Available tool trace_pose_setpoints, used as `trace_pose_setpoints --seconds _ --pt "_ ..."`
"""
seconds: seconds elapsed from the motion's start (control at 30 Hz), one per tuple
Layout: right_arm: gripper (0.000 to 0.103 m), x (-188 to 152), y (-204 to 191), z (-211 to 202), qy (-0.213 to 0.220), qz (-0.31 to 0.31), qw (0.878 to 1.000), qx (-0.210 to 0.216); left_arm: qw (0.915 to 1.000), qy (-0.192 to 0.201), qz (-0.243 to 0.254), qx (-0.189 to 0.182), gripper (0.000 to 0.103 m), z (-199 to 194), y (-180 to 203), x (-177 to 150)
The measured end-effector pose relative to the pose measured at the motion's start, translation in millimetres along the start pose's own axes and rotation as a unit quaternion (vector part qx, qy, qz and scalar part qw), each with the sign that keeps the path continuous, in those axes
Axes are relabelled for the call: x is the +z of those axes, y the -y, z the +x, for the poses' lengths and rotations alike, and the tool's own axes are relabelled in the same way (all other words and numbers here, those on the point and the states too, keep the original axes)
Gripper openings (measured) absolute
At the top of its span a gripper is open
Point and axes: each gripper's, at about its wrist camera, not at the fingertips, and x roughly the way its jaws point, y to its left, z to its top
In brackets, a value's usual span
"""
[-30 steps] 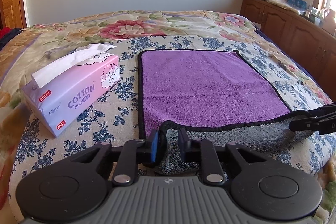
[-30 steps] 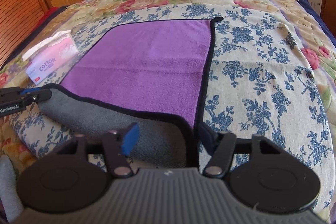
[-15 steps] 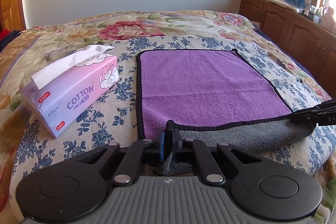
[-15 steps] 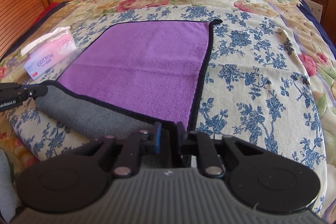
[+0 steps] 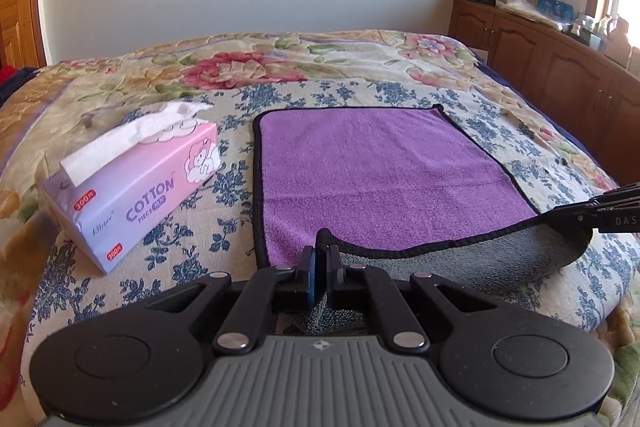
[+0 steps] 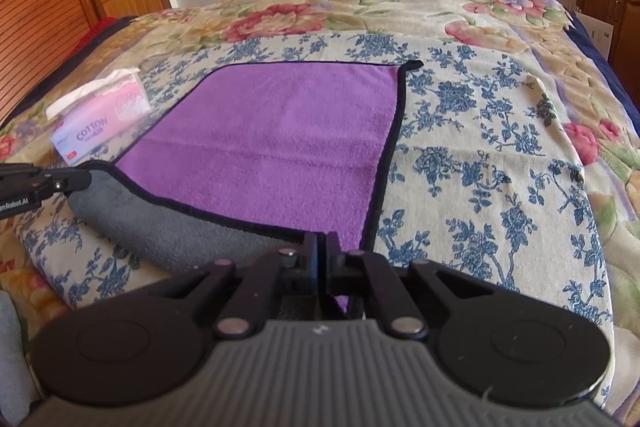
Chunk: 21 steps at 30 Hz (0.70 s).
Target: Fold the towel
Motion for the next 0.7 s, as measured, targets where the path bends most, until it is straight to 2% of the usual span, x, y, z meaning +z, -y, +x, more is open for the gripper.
trace_pose_setpoints --seconds 0.3,0.7 --pt "0.004 4 0 -6 0.021 -0.002 1.000 0.002 0.9999 0.013 0.002 -0.004 0.005 -6 2 3" --pt "0.004 15 -3 -18 0.069 -0.014 0.998 0.004 0.9991 0.040 -0.010 -0.005 0.005 -14 1 12"
